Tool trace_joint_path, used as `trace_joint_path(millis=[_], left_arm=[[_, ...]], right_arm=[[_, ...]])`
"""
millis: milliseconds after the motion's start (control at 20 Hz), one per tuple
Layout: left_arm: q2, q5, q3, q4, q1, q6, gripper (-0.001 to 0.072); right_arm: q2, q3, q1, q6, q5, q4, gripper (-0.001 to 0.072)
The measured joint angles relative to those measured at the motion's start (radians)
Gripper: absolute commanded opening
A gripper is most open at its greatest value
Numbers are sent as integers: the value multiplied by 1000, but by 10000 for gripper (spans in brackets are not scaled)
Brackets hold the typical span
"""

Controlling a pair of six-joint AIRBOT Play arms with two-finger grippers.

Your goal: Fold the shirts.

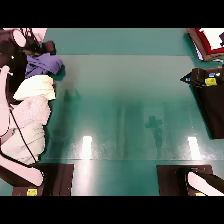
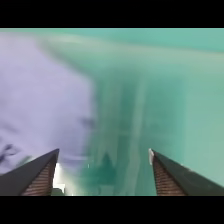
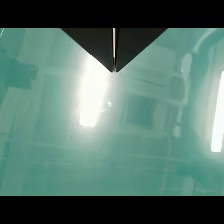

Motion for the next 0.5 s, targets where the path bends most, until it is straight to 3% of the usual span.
trace_joint_path(millis=[250, 300, 400, 450, 500], left_arm=[[-145, 54, 0, 13, 57, -13, 677], [-164, 71, 0, 13, 61, -15, 589], [-187, 99, 0, 10, 66, -16, 169], [-193, 109, 0, 7, 68, -16, 25], [-196, 113, 0, 2, 70, -16, 22]], right_arm=[[0, 0, 0, 0, 5, 0, 16], [0, 0, 0, 0, 6, 0, 16], [0, 0, 0, 0, 6, 0, 16], [0, 0, 0, 0, 6, 0, 16], [0, 0, 0, 0, 5, 0, 16]])
